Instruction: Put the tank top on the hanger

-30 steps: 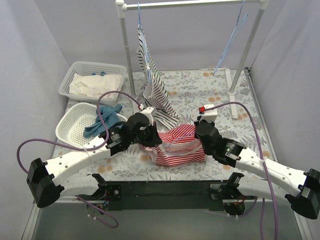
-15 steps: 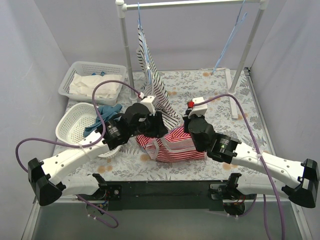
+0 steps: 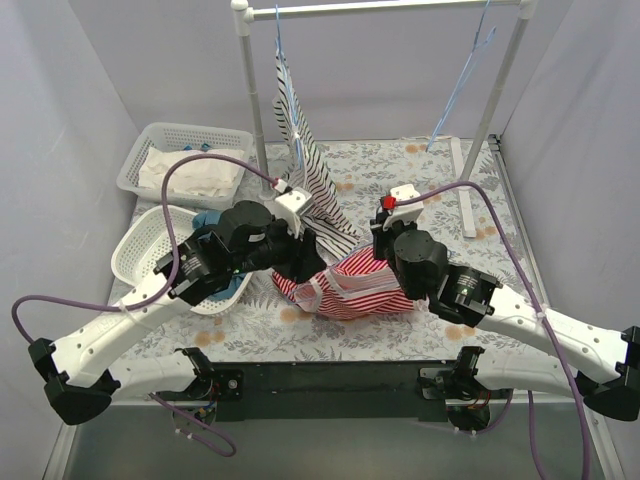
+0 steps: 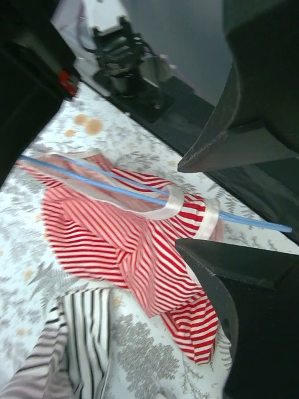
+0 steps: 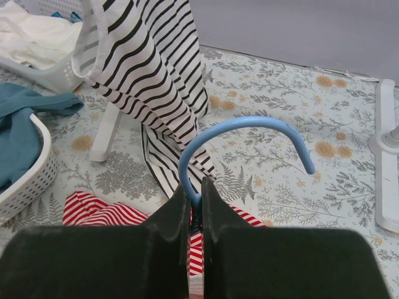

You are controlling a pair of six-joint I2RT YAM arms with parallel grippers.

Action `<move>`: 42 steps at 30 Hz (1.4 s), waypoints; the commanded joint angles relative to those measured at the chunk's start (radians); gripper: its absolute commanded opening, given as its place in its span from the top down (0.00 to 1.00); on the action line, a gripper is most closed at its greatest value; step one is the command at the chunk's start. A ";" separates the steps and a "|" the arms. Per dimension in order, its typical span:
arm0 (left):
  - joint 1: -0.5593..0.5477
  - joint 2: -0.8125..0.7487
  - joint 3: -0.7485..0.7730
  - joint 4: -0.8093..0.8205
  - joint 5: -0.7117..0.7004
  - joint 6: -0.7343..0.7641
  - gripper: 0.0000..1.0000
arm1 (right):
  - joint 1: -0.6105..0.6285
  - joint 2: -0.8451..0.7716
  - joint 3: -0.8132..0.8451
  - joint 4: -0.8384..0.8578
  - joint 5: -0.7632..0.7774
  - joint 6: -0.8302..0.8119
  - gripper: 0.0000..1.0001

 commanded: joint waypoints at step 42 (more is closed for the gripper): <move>-0.085 0.053 -0.204 0.143 0.136 0.093 1.00 | 0.009 -0.080 0.034 -0.027 -0.111 -0.034 0.84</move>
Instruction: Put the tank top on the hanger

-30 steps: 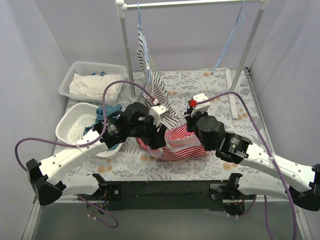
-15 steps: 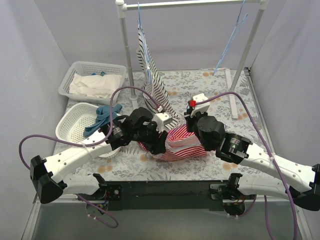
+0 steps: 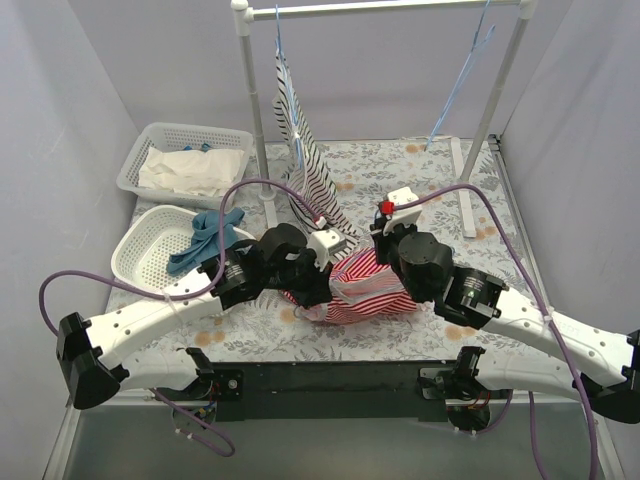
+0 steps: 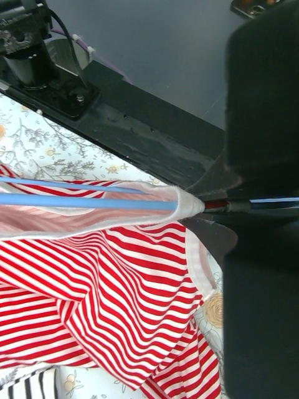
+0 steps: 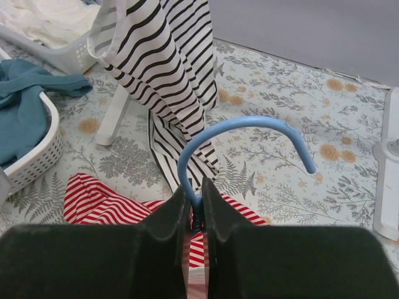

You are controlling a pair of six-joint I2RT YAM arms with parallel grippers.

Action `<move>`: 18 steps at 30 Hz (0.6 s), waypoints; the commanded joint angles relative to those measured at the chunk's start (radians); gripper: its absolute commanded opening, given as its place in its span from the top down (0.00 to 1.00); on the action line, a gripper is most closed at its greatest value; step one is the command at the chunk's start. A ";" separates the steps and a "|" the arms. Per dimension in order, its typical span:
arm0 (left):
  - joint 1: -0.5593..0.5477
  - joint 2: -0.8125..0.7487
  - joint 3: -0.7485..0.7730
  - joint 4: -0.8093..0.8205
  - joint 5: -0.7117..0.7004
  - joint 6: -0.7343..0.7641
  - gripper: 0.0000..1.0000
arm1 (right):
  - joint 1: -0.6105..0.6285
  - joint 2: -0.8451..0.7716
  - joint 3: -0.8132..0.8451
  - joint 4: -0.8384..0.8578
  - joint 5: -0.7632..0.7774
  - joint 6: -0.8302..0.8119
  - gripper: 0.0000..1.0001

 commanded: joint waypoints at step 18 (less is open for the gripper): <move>-0.017 -0.159 -0.090 0.159 -0.225 -0.156 1.00 | 0.004 -0.283 -0.079 -0.195 0.131 0.225 0.26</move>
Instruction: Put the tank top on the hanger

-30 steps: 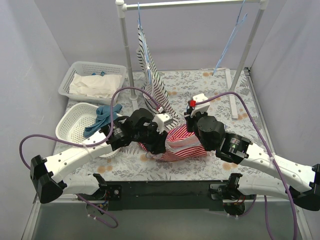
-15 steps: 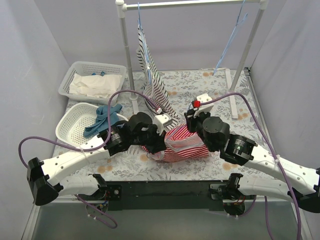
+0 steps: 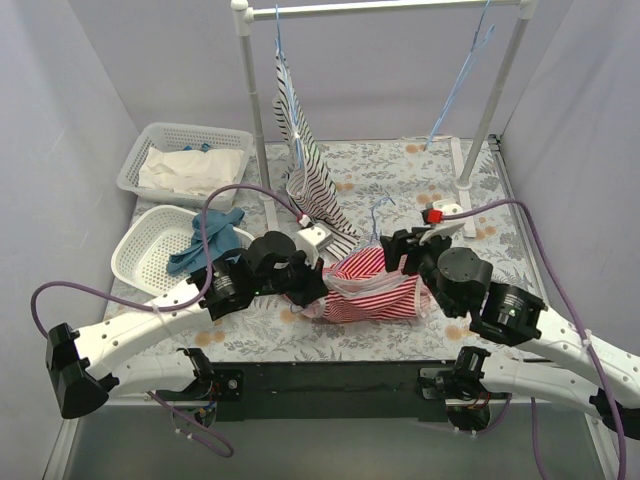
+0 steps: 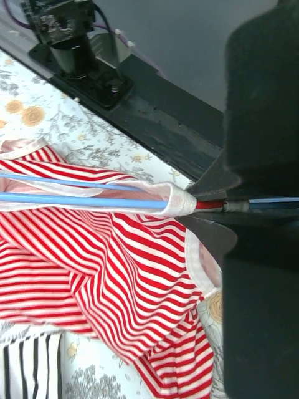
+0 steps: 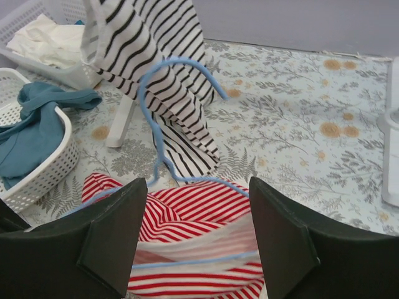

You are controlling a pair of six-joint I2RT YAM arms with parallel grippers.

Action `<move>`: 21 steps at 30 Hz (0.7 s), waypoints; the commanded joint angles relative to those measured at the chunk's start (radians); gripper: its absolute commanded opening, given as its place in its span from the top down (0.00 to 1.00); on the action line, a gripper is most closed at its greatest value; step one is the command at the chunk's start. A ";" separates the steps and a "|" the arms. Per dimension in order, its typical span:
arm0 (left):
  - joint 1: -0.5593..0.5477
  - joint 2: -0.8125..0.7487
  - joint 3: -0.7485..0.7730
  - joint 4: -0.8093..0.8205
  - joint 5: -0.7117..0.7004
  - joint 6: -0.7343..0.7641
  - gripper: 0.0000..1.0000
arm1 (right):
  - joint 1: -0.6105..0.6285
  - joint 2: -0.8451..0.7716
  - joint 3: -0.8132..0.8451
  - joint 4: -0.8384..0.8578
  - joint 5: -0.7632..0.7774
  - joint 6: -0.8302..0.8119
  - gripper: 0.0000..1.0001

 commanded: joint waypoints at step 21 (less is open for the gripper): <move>-0.045 0.268 0.620 -0.170 -0.639 -0.091 1.00 | 0.004 -0.131 -0.282 -0.173 -0.015 0.447 0.24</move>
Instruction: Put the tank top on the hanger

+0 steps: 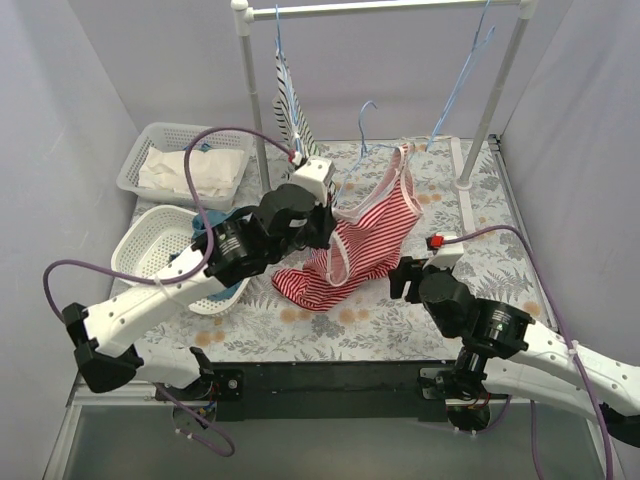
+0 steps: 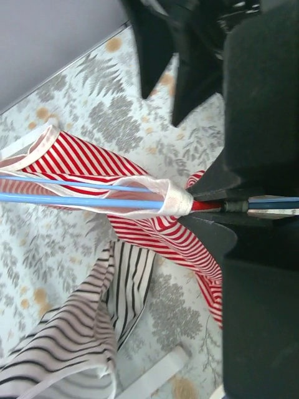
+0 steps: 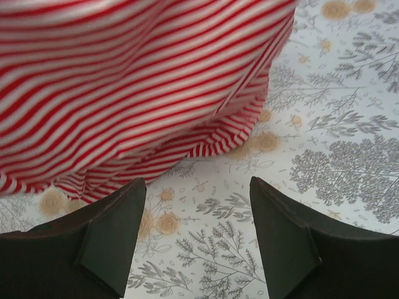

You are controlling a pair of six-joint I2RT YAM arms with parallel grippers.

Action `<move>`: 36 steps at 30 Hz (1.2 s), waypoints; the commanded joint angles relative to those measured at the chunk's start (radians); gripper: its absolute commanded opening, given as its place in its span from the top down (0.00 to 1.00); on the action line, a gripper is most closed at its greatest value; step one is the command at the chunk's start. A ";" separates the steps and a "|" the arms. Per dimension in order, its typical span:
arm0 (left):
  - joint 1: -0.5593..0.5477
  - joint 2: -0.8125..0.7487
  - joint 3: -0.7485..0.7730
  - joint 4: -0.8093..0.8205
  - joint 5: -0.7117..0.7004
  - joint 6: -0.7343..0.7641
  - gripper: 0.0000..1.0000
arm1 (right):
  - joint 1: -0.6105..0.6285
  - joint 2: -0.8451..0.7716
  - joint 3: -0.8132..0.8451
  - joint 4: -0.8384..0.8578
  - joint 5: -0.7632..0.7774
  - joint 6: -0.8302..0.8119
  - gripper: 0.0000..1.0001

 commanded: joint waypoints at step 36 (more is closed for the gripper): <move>0.052 0.685 1.020 0.167 -0.473 0.249 1.00 | 0.002 0.081 0.020 0.018 -0.244 0.114 0.24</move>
